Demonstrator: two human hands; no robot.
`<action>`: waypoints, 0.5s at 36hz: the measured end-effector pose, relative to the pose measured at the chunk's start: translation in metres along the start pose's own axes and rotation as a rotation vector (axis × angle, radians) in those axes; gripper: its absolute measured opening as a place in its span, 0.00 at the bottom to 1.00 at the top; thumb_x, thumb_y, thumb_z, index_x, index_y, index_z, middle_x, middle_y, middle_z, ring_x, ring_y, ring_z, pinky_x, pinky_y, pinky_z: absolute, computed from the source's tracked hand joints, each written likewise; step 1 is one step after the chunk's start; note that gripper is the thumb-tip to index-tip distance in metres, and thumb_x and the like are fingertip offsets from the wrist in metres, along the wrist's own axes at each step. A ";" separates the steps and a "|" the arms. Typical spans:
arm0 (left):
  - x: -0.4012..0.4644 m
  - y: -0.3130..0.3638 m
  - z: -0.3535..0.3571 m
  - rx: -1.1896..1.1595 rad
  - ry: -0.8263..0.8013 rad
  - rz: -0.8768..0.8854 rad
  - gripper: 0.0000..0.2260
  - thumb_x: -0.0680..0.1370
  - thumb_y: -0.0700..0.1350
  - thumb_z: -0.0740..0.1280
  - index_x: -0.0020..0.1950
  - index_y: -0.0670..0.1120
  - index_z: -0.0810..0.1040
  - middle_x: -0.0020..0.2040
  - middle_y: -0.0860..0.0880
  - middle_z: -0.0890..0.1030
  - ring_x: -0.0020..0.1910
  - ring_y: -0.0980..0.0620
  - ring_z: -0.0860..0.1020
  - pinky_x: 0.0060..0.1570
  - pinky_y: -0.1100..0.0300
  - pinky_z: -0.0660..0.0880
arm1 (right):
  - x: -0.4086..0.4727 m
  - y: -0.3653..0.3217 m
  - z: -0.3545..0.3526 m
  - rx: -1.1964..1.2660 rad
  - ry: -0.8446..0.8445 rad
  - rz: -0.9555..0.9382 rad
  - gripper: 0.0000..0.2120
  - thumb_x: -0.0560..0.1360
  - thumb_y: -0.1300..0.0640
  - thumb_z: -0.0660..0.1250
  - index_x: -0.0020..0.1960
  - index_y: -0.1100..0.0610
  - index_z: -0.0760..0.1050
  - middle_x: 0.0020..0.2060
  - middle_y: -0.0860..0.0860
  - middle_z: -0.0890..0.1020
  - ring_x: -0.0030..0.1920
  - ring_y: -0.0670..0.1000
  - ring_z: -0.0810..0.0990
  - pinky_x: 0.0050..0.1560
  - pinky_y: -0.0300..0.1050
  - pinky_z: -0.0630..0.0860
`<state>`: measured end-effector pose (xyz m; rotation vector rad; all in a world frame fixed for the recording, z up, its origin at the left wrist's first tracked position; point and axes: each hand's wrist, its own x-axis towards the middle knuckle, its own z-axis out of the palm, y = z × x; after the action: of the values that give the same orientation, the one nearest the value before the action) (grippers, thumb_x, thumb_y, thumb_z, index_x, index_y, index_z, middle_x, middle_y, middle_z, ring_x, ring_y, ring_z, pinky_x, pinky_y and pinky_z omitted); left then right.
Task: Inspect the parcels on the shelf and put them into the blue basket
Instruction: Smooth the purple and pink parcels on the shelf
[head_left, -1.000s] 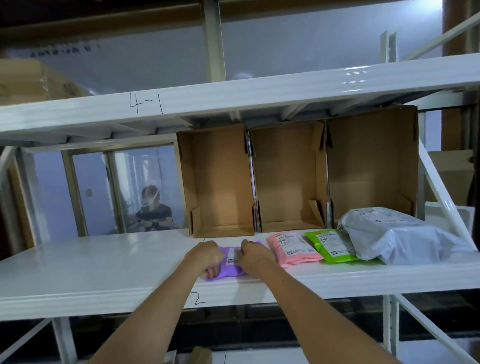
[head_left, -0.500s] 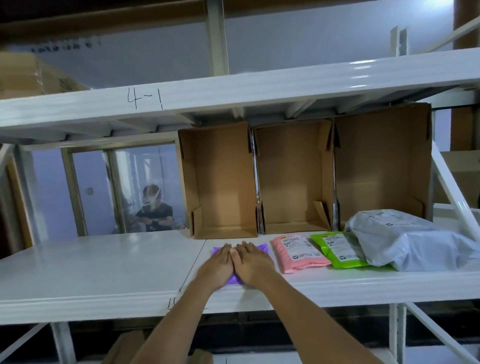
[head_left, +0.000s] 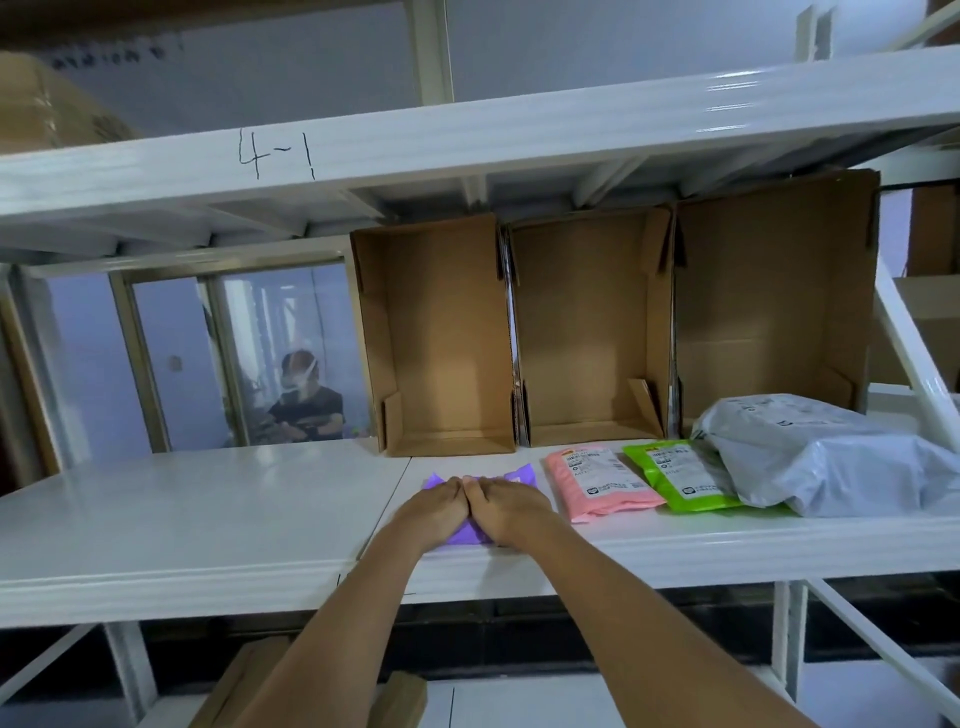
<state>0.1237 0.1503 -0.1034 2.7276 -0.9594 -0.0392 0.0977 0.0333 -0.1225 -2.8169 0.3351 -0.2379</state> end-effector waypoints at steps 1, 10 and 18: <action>0.000 0.000 0.001 0.010 -0.005 0.001 0.20 0.85 0.49 0.46 0.74 0.45 0.63 0.71 0.43 0.70 0.68 0.46 0.70 0.67 0.56 0.64 | 0.000 0.000 0.000 0.003 -0.002 0.005 0.33 0.81 0.41 0.35 0.72 0.54 0.69 0.66 0.58 0.76 0.63 0.56 0.75 0.64 0.53 0.70; 0.009 -0.007 0.006 0.006 0.024 -0.019 0.20 0.84 0.53 0.46 0.71 0.49 0.67 0.68 0.44 0.74 0.64 0.47 0.72 0.65 0.55 0.67 | -0.004 -0.001 -0.002 0.029 0.003 0.016 0.33 0.81 0.40 0.36 0.69 0.54 0.72 0.60 0.58 0.79 0.59 0.55 0.77 0.62 0.52 0.72; 0.018 -0.010 0.010 -0.026 0.052 -0.090 0.21 0.83 0.56 0.45 0.67 0.50 0.70 0.63 0.46 0.77 0.59 0.48 0.74 0.62 0.54 0.69 | -0.007 -0.003 -0.003 0.022 0.024 0.040 0.34 0.81 0.40 0.36 0.63 0.55 0.76 0.54 0.57 0.81 0.55 0.54 0.78 0.57 0.50 0.73</action>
<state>0.1425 0.1443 -0.1139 2.7321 -0.8162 0.0023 0.0910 0.0367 -0.1194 -2.7843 0.3911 -0.2654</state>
